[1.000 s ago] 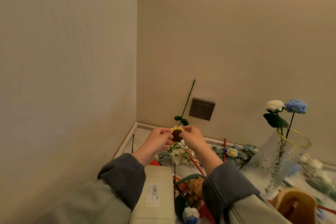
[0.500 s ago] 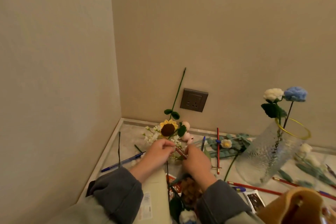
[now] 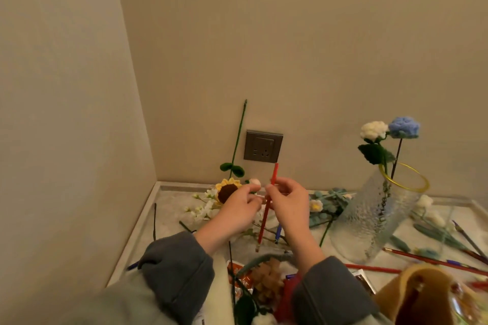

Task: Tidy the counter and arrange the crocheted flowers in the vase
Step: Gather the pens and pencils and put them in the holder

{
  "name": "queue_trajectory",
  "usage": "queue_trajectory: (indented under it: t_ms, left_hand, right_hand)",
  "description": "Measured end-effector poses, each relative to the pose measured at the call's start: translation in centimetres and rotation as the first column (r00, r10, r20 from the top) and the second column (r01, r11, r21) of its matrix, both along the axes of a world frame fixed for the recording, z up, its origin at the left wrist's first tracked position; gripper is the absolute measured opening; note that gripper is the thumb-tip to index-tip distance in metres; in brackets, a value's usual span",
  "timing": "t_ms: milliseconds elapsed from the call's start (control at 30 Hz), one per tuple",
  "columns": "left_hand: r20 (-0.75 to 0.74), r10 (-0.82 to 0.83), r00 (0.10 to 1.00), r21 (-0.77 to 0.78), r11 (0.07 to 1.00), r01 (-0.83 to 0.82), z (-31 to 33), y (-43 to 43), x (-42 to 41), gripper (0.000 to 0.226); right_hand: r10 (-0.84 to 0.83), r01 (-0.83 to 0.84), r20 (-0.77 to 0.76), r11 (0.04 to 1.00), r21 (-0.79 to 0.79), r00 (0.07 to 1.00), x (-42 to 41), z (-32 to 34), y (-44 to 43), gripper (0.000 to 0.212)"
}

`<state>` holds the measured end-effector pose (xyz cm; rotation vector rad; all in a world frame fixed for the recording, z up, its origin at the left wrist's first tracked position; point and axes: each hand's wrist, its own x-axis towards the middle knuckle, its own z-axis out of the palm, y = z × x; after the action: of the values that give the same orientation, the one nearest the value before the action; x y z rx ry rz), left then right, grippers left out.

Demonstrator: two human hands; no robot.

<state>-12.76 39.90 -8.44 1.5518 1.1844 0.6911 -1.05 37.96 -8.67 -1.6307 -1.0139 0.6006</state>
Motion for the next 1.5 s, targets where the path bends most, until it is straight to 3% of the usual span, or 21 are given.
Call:
queue_trajectory:
  t_ms: [133,267,333,400,500,633,767,833,933,1033,1100,1300,1500]
  left_hand:
    - [0.123,-0.025,0.992,-0.122,0.992,0.040,0.1,-0.1,1.4,0.029]
    - [0.177,-0.011,0.984,-0.254,0.966,0.057,-0.7,-0.4,2.4,0.026]
    - [0.182,0.034,0.983,-0.286,0.958,0.020,-1.1,0.0,2.7,0.027]
    - [0.206,0.095,0.974,-0.315,0.949,-0.025,-1.3,0.4,2.9,0.025]
    - [0.263,0.162,0.951,-0.359,0.932,-0.059,-1.8,0.5,2.8,0.024]
    - [0.291,0.171,0.941,-0.361,0.931,-0.058,-2.3,0.4,2.8,0.019]
    - [0.372,0.183,0.910,-0.391,0.920,-0.025,-2.1,0.5,2.8,0.034]
    - [0.418,0.202,0.885,-0.395,0.918,-0.023,-1.8,0.7,2.7,0.038]
    - [0.457,0.185,0.870,-0.332,0.943,-0.026,-1.7,0.7,2.7,0.038]
    - [0.487,0.112,0.866,-0.187,0.982,-0.022,-2.2,0.7,2.6,0.024]
    - [0.482,0.080,0.872,-0.093,0.995,-0.039,-2.5,0.8,2.6,0.016]
    - [0.391,0.232,0.891,0.115,0.948,-0.298,-3.0,1.1,2.2,0.020]
    - [0.490,0.258,0.832,0.062,0.942,-0.329,-2.5,1.0,2.1,0.024]
  right_hand:
    - [-0.052,0.064,-0.240,0.997,0.043,0.969,1.1,-0.6,0.2,0.017]
    - [-0.036,0.028,-0.265,0.999,-0.032,0.964,2.0,-1.9,0.8,0.020]
    - [-0.056,0.047,-0.169,0.997,-0.060,0.984,2.2,-2.5,1.0,0.023]
    - [-0.064,0.068,0.035,0.989,-0.129,0.997,2.4,-3.4,0.9,0.024]
    - [0.057,0.068,0.334,0.934,-0.350,0.941,2.8,-5.3,0.4,0.025]
    - [0.243,0.052,0.408,0.805,-0.591,0.880,3.0,-6.3,0.0,0.026]
    - [0.318,0.097,0.546,0.794,-0.600,0.775,2.9,-6.5,0.0,0.025]
    - [0.336,0.088,0.549,0.790,-0.606,0.765,2.9,-6.6,-0.2,0.024]
    - [0.227,0.093,0.505,0.842,-0.531,0.833,3.0,-6.4,-0.4,0.027]
    - [0.013,0.108,0.346,0.938,-0.330,0.938,2.8,-5.7,-0.5,0.030]
    - [-0.042,0.085,0.240,0.982,-0.171,0.970,2.6,-5.4,-0.4,0.036]
    - [-0.126,0.113,0.216,0.991,0.071,0.968,2.1,-4.6,-0.4,0.043]
    - [-0.125,0.100,0.205,0.987,0.129,0.971,1.6,-4.2,-0.6,0.028]
